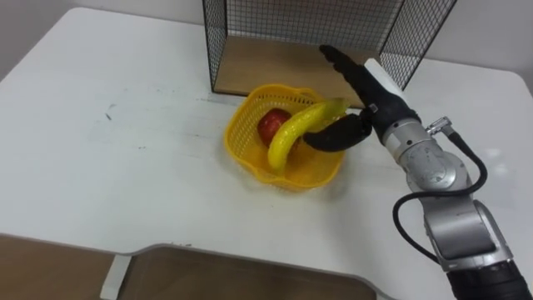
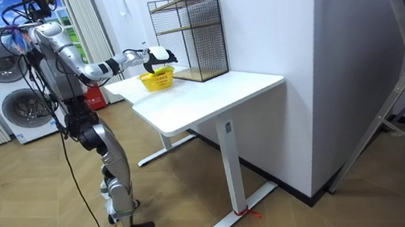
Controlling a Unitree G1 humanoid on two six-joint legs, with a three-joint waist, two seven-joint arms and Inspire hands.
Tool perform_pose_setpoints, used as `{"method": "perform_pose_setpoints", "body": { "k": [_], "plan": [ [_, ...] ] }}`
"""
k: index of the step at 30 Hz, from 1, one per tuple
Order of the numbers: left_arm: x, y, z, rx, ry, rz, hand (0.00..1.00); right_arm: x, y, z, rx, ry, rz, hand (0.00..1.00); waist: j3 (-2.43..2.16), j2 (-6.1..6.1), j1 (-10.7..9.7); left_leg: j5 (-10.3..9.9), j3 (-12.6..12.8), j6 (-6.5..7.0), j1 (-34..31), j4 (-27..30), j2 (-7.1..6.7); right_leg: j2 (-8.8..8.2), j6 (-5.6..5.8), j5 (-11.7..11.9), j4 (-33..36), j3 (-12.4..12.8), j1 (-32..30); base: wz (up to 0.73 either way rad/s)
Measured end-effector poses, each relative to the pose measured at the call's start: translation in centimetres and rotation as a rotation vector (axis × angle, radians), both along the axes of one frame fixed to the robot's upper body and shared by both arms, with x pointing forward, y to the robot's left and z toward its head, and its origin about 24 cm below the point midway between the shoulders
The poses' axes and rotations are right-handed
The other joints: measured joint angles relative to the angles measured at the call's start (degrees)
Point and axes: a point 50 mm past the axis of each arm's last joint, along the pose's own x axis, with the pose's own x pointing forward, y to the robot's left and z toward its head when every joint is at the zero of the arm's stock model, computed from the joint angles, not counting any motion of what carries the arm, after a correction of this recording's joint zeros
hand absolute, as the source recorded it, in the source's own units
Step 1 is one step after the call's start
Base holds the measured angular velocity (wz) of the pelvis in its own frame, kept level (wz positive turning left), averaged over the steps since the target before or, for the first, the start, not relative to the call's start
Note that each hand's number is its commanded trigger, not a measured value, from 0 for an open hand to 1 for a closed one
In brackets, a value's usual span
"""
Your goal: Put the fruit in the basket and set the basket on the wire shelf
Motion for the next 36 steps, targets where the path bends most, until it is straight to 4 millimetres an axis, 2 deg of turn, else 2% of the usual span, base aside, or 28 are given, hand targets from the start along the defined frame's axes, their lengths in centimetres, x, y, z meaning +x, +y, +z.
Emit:
{"method": "perform_pose_setpoints", "body": {
  "k": [3, 8, 10, 12, 14, 15, 16, 18, 25, 31, 34, 36],
  "plan": [
    [-0.1, 0.1, 0.0, -0.002, -0.004, 0.005, 0.00, 0.0, 0.0, 0.0, 0.046, -0.002, -0.006, 0.00, 0.01, -0.48, -0.7, 0.0, -0.8, 0.05, -0.8, 0.7, -0.14, -0.11, 0.05, 0.0, -0.1, -0.6, 0.0, 0.13],
    [-1.0, 0.4, 0.0, -0.019, -0.016, 0.099, 0.00, 0.0, -0.5, 0.6, 0.128, -0.031, -0.038, 0.00, 0.01, -0.11, -1.7, -0.1, -1.5, 0.13, -0.7, 1.0, -0.18, -0.18, 0.19, -0.1, -0.6, -1.6, 0.7, 0.13],
    [-1.4, 0.4, 0.0, -0.026, -0.019, 0.143, 0.00, -0.4, -0.9, 1.1, 0.149, -0.068, -0.061, 0.00, -0.22, 0.38, -1.6, -0.1, -1.5, 0.13, -0.7, 1.0, -0.17, -0.16, 0.20, 0.0, -0.6, -1.6, 0.7, 0.02],
    [-2.5, 0.4, -0.1, -0.041, -0.013, 0.196, 0.00, -0.7, -1.4, 1.4, 0.159, -0.109, -0.082, 0.00, -0.82, 1.53, -2.2, -0.1, -1.6, 0.13, -0.5, 1.1, -0.17, -0.21, 0.24, 0.0, -0.7, -1.9, 1.1, 0.06],
    [-3.1, 0.5, -0.2, -0.034, -0.020, 0.237, 0.00, -1.2, -2.3, 1.5, 0.170, -0.135, -0.126, 0.00, -0.82, 2.47, -2.3, -0.1, -1.6, 0.13, 0.3, 0.9, -0.16, -0.24, 0.26, 0.0, -0.9, -2.2, 2.0, 0.08],
    [-3.8, 0.7, -0.2, -0.031, -0.017, 0.275, 0.00, -1.5, -2.8, 1.3, 0.187, -0.144, -0.148, 0.00, -1.07, 3.01, -2.6, -0.1, -1.6, 0.13, 0.4, 0.5, -0.14, -0.24, 0.27, 0.0, -0.9, -2.3, 2.3, 0.04],
    [-4.1, 0.7, -0.2, -0.031, -0.019, 0.297, 0.00, -1.7, -3.0, 1.2, 0.195, -0.145, -0.159, 0.00, -1.12, 3.21, -2.8, -0.1, -1.5, 0.13, 0.5, 0.4, -0.12, -0.24, 0.27, 0.0, -0.9, -2.4, 2.4, 0.00],
    [-5.3, 1.1, -0.1, -0.019, -0.024, 0.386, 0.00, -2.3, -3.5, 0.7, 0.192, -0.137, -0.183, 0.00, -0.83, 3.79, -3.2, -0.1, -1.1, 0.10, 1.2, -0.1, 0.01, -0.17, 0.23, -0.1, -1.0, -2.2, 2.8, -0.05],
    [-5.6, 1.3, -0.1, 0.000, -0.050, 0.458, 0.00, -3.4, -4.4, -0.9, 0.151, -0.074, -0.199, 0.00, -0.80, 3.65, -3.5, -0.1, -0.7, 0.09, 1.1, 0.4, -0.01, -0.15, 0.14, -0.2, -0.9, -1.4, 2.6, -0.03],
    [-5.4, 1.8, 0.0, -0.003, -0.072, 0.510, 0.00, -3.4, -4.4, -0.7, 0.149, -0.083, -0.197, 0.00, -1.33, 2.77, -3.8, -0.1, -0.8, 0.09, 1.1, 0.4, -0.04, -0.06, 0.15, -0.2, -1.0, -1.3, 2.6, 0.00],
    [-5.3, 2.1, 0.1, -0.017, -0.126, 0.648, 0.00, -3.5, -4.9, -0.2, 0.147, -0.108, -0.204, 0.00, -1.31, 2.77, -3.9, -0.1, -0.8, 0.09, 1.2, 0.2, -0.06, -0.07, 0.17, -0.2, -1.1, -1.4, 2.6, 0.00],
    [-5.2, 2.7, 0.3, 0.005, -0.169, 0.749, 0.00, -3.5, -5.9, 0.3, 0.180, -0.128, -0.235, 0.00, -1.17, 2.96, -4.3, -0.1, -1.0, 0.09, 1.4, 0.1, -0.08, -0.12, 0.18, -0.2, -1.2, -1.6, 2.7, 0.04]
  ]
}}
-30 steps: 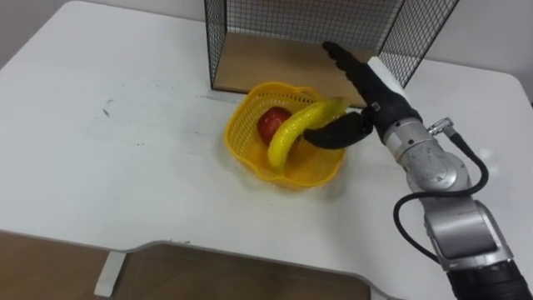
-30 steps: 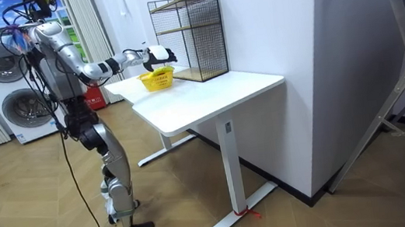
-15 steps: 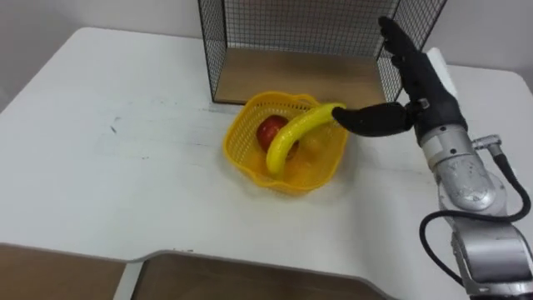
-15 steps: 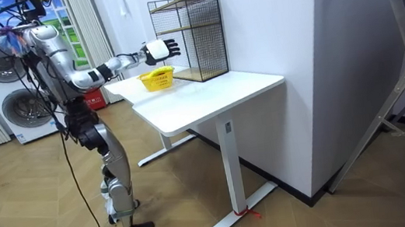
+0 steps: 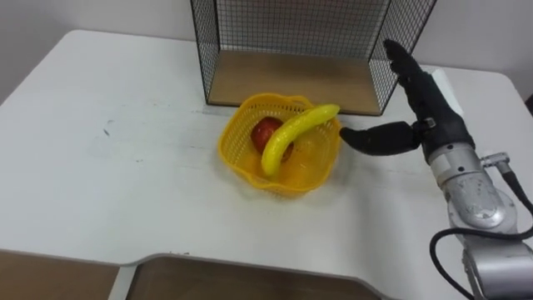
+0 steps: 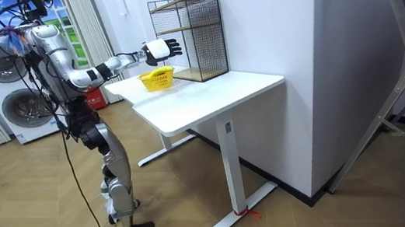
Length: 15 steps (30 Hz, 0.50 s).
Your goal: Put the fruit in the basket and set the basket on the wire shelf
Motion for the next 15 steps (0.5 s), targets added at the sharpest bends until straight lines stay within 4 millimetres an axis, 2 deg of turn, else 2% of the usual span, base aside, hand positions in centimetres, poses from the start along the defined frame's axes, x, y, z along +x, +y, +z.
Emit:
{"method": "perform_pose_setpoints", "body": {
  "k": [3, 7, 10, 13, 15],
  "plan": [
    [0.4, 0.9, 0.4, 0.064, -0.050, 0.138, 0.00, -0.3, -1.1, 0.0, 0.047, -0.030, -0.063, 0.00, 0.42, 0.53, -0.5, 0.0, -0.1, -0.01, 0.4, -0.6, 0.00, 0.06, 0.04, 0.0, -0.5, -0.1, 0.7, 0.01],
    [2.0, 3.1, 1.9, 0.190, -0.164, 0.294, 0.00, -1.5, -3.1, -0.9, 0.053, -0.010, -0.172, 0.00, 0.56, 0.64, -0.3, 0.0, 0.0, -0.03, 0.5, -1.0, 0.02, 0.15, 0.09, 0.0, -0.9, 0.0, 1.0, 0.00],
    [3.8, 5.2, 4.0, 0.329, -0.274, 0.395, 0.00, -2.8, -4.7, -1.4, 0.049, -0.006, -0.268, 0.00, 0.40, 0.69, -0.3, 0.0, -0.1, -0.02, 0.7, -0.9, -0.12, 0.08, 0.18, -0.1, -0.9, 0.0, 0.9, 0.00],
    [5.6, 7.2, 6.8, 0.488, -0.390, 0.475, 0.00, -3.9, -5.7, -1.6, 0.045, -0.021, -0.362, 0.00, 0.18, 1.24, -0.1, 0.0, 0.0, -0.01, 0.9, -0.9, -0.20, 0.05, 0.30, 0.0, -1.1, 0.2, 1.0, -0.03],
    [7.2, 8.6, 9.5, 0.612, -0.509, 0.526, 0.00, -5.0, -6.7, -1.9, 0.035, -0.038, -0.436, 0.00, -0.23, 1.82, 0.9, 0.0, 0.2, 0.00, 0.9, -1.0, -0.19, 0.01, 0.31, 0.0, -0.5, 0.6, 0.3, -0.11]
  ]
}}
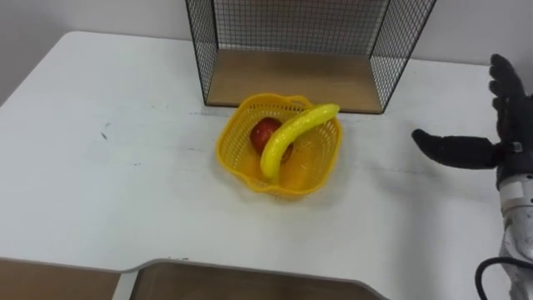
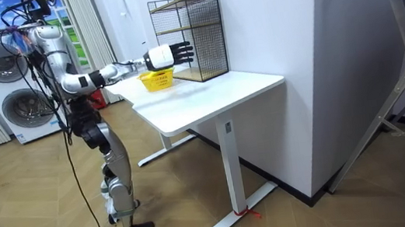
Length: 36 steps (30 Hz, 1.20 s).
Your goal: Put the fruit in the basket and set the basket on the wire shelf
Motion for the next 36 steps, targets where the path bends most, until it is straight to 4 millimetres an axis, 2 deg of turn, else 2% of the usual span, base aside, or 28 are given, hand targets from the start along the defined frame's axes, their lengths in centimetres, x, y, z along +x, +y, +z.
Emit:
{"method": "perform_pose_setpoints", "body": {
  "k": [1, 3, 5, 9, 15, 19, 21, 25, 28, 30, 33, 36],
  "plan": [
    [0.4, 0.3, 0.8, 0.034, -0.028, 0.012, 0.00, -0.3, -0.2, -0.1, -0.002, 0.003, -0.014, 0.00, -0.06, 0.12, 0.2, 0.0, 0.0, 0.00, 0.0, 0.0, 0.00, 0.01, 0.00, 0.0, 0.0, 0.1, 0.0, -0.11],
    [1.3, 1.3, 3.9, 0.175, -0.124, 0.081, 0.00, -1.2, -0.7, -0.5, -0.005, 0.012, -0.058, 0.00, -0.01, 0.87, 0.4, 0.0, -0.2, 0.01, 0.7, -0.7, -0.06, -0.02, 0.05, 0.0, 0.7, 0.5, -0.1, -0.11],
    [1.7, 1.5, 6.1, 0.267, -0.176, 0.107, 0.00, -1.6, -0.8, -0.5, -0.011, 0.013, -0.067, 0.00, -0.08, 1.35, 0.6, 0.0, -0.2, 0.06, 0.6, -0.7, -0.16, -0.05, 0.13, -0.2, 1.0, 0.9, -0.3, -0.11],
    [3.0, 1.3, 10.5, 0.489, -0.246, 0.082, 0.00, -1.8, -0.8, -0.6, -0.013, 0.019, -0.070, 0.00, 0.08, 1.43, 0.2, 0.0, -0.2, 0.06, 0.7, -0.5, -0.27, -0.03, 0.09, -0.2, 0.9, 1.2, -0.1, -0.01],
    [4.5, 0.5, 14.1, 0.587, -0.387, -0.011, 0.00, -2.0, -0.7, -0.9, -0.007, 0.032, -0.066, 0.00, 0.29, 1.05, -0.2, 0.0, -0.9, 0.16, 0.5, -0.4, -0.59, -0.25, 0.11, -0.2, 0.9, 1.1, -0.9, 0.01],
    [5.9, -0.5, 15.4, 0.568, -0.489, -0.122, 0.00, -1.9, -0.6, -1.0, 0.023, 0.031, -0.049, 0.00, 0.33, 0.99, -0.8, 0.0, -1.3, 0.23, -0.2, 0.3, -0.65, -0.21, 0.22, -0.1, 0.7, 0.9, -0.8, 0.05],
    [7.5, -1.6, 15.8, 0.542, -0.546, -0.213, 0.00, -1.8, -0.2, -1.3, 0.044, 0.028, -0.046, 0.00, 0.46, 1.00, -1.1, 0.0, -1.6, 0.24, -0.6, 0.6, -0.68, -0.22, 0.22, -0.1, 0.8, 0.7, -0.9, 0.06],
    [9.3, -3.1, 15.4, 0.435, -0.624, -0.354, 0.00, -1.6, 0.2, -2.1, 0.063, 0.056, -0.021, 0.00, 0.64, 1.05, -1.9, 0.0, -1.6, 0.23, -0.5, 0.5, -0.86, -0.20, 0.22, -0.1, 0.8, 0.8, -0.9, -0.01],
    [11.4, -4.8, 15.4, 0.352, -0.697, -0.502, 0.00, -1.2, 0.9, -2.2, 0.090, 0.059, 0.021, 0.00, 1.14, 1.06, -2.1, 0.0, -1.6, 0.23, -0.9, 0.6, -0.97, -0.14, 0.20, -0.1, 1.0, 1.1, -1.4, -0.05],
    [12.6, -5.8, 15.8, 0.333, -0.731, -0.615, 0.00, -0.4, 1.6, -1.9, 0.092, 0.045, 0.066, 0.00, 1.23, 1.17, -2.9, 0.0, -1.5, 0.26, -1.1, 0.6, -1.03, -0.15, 0.20, -0.1, 1.1, 1.5, -1.9, -0.06],
    [13.7, -6.7, 16.2, 0.312, -0.761, -0.728, 0.00, 0.0, 1.8, -1.6, 0.092, 0.034, 0.086, 0.00, 1.28, 1.28, -2.9, 0.0, -0.3, 0.26, -1.1, 0.3, -0.68, -0.07, 0.20, -0.1, 1.5, 2.6, -2.5, -0.19],
    [14.3, -7.5, 15.9, 0.279, -0.765, -0.818, 0.00, 0.1, 2.0, -1.6, 0.092, 0.033, 0.093, 0.00, 1.27, 1.29, -3.2, 0.0, -0.2, 0.25, -0.9, 0.2, -0.60, -0.15, 0.20, -0.1, 1.9, 2.8, -2.8, -0.11]
  ]
}}
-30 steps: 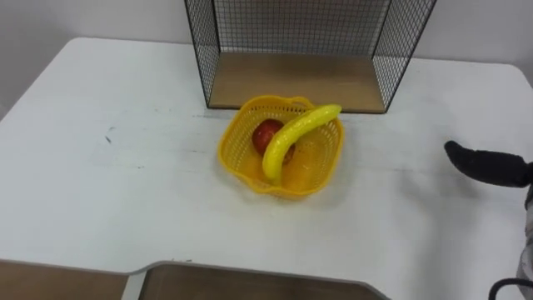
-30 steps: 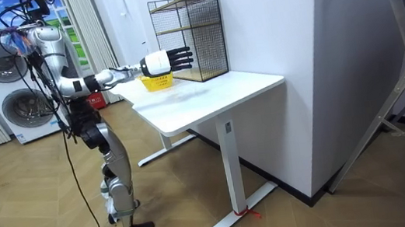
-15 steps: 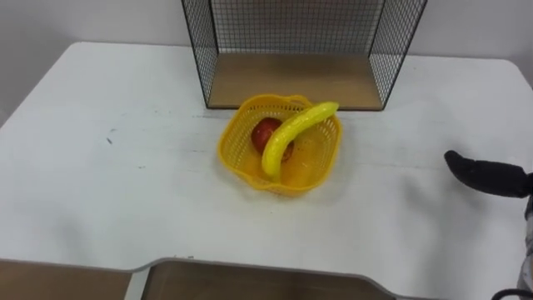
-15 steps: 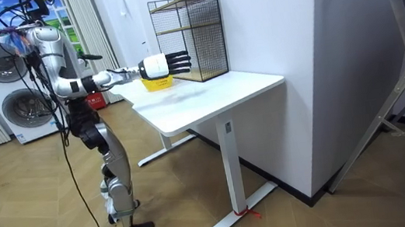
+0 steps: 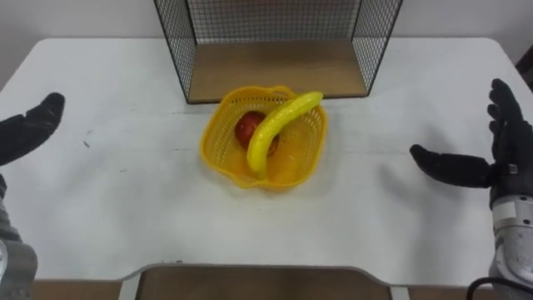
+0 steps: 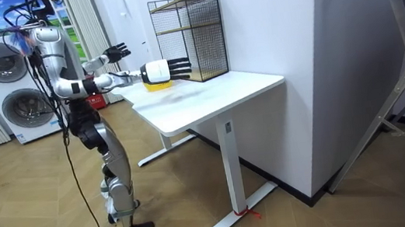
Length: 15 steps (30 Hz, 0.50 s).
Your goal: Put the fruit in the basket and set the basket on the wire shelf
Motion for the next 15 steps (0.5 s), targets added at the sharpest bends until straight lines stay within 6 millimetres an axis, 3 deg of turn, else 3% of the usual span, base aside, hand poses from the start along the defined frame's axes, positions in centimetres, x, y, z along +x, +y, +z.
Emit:
{"method": "perform_pose_setpoints", "body": {
  "k": [7, 15],
  "plan": [
    [1.0, -2.1, -1.3, -0.002, 0.057, -0.188, 0.00, 0.7, 1.4, -0.2, 0.052, -0.003, 0.065, 0.00, 0.21, -0.39, -1.4, 0.1, 0.2, 0.09, 0.5, -0.9, 0.01, 0.07, 0.01, 0.0, 0.0, 0.3, -0.3, -0.04],
    [1.8, -5.0, -2.0, -0.037, 0.066, -0.386, 0.00, 1.2, 4.1, -1.1, 0.238, 0.021, 0.259, 0.00, 0.17, -0.78, -2.8, 0.1, 1.3, 0.09, 1.1, -0.9, 0.12, 0.14, -0.01, 0.0, 0.1, 1.1, 0.0, -0.03]
  ]
}}
